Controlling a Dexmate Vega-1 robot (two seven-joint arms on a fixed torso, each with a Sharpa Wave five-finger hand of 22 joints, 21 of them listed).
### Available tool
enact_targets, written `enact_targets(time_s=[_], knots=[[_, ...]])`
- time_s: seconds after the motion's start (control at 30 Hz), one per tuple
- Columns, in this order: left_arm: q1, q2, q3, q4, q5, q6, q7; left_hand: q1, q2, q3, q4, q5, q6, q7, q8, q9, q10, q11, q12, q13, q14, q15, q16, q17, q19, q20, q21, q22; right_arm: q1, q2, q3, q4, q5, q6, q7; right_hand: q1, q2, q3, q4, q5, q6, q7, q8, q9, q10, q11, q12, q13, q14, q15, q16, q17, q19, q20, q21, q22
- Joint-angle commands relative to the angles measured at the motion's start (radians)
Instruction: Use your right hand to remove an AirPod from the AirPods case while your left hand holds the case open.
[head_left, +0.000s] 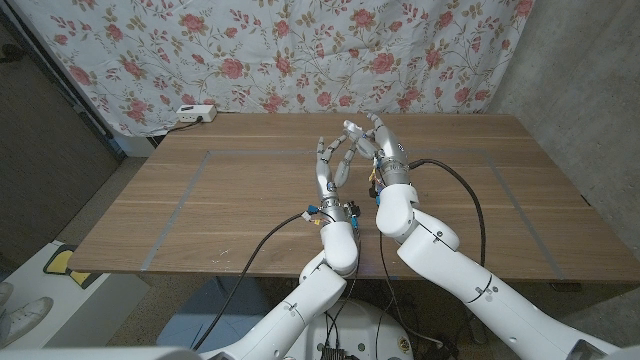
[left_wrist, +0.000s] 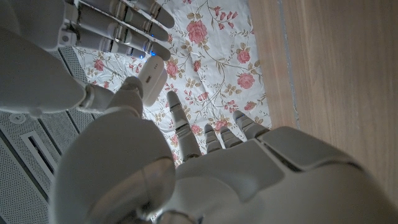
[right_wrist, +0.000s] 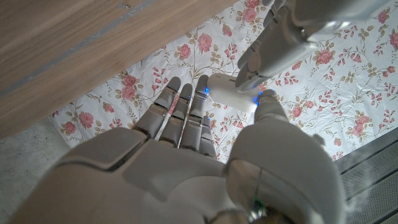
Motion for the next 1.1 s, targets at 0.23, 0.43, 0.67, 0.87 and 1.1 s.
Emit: enact_targets(time_s=[0.23, 0.43, 0.67, 0.87, 1.1], knots=[[-0.013, -0.012, -0.001, 0.026, -0.010, -0.023, -0.007, 0.010, 0.005, -0.010, 0.001, 0.011, 0.030, 0.004, 0.012, 0.006, 0.014, -0.010, 0.006, 0.005, 0.006, -0.005, 0.007, 0.001, 0.005, 0.002, 0.002, 0.003, 0.012, 0.000, -0.025, 0.008, -0.004, -0.002, 0.003, 0.009, 0.005, -0.004, 0.000, 0.007, 0.003, 0.004, -0.001, 0.004, 0.038, -0.041, 0.005, 0.002, 0.000, -0.084, 0.007, 0.003, 0.004, 0.001, 0.002, 0.003], [-0.017, -0.002, 0.001, 0.027, -0.021, -0.031, -0.033, 0.012, 0.007, -0.012, 0.003, 0.012, 0.032, 0.008, 0.012, 0.007, 0.017, -0.012, 0.006, 0.005, 0.006, -0.005, 0.007, 0.001, 0.005, 0.001, 0.002, 0.003, 0.014, 0.001, -0.031, 0.012, -0.006, -0.003, 0.005, 0.008, 0.005, -0.005, 0.001, 0.007, 0.004, 0.004, -0.001, 0.004, 0.036, -0.042, 0.004, 0.002, 0.001, -0.085, 0.008, 0.003, 0.002, 0.001, 0.002, 0.003], [-0.017, -0.012, -0.002, 0.034, -0.025, -0.035, -0.028, 0.010, 0.009, -0.016, 0.006, 0.013, 0.032, 0.008, 0.011, 0.008, 0.018, -0.015, 0.006, 0.005, 0.006, -0.006, 0.007, 0.001, 0.004, 0.003, 0.002, 0.003, 0.016, -0.007, -0.030, 0.011, -0.005, -0.001, 0.013, 0.007, 0.006, -0.006, 0.001, 0.007, 0.006, 0.002, -0.001, 0.004, 0.038, -0.043, 0.004, 0.003, 0.001, -0.087, 0.008, 0.004, 0.003, 0.001, 0.002, 0.003], [-0.022, -0.016, 0.001, 0.042, -0.025, -0.038, -0.031, 0.009, 0.013, -0.020, 0.009, 0.014, 0.040, 0.006, 0.012, 0.008, 0.024, -0.018, 0.008, 0.005, 0.010, -0.007, 0.008, 0.001, 0.005, 0.003, 0.003, 0.003, 0.014, -0.008, -0.027, 0.012, -0.002, -0.001, 0.015, 0.007, 0.005, -0.007, 0.002, 0.008, 0.006, 0.003, -0.001, 0.004, 0.038, -0.043, 0.004, 0.003, -0.001, -0.086, 0.007, 0.004, 0.003, 0.001, 0.002, 0.003], [-0.026, -0.024, 0.002, 0.051, -0.026, -0.042, -0.030, 0.021, 0.035, -0.016, 0.011, 0.018, 0.058, 0.001, 0.016, 0.009, 0.032, -0.019, 0.010, 0.005, 0.017, -0.006, 0.010, 0.001, 0.007, 0.007, 0.003, 0.003, 0.010, -0.015, -0.024, 0.011, -0.001, 0.003, 0.015, 0.007, 0.005, -0.008, 0.002, 0.008, 0.006, 0.003, -0.002, 0.004, 0.036, -0.041, 0.004, 0.004, -0.003, -0.087, 0.007, 0.004, 0.003, -0.001, 0.003, 0.003]])
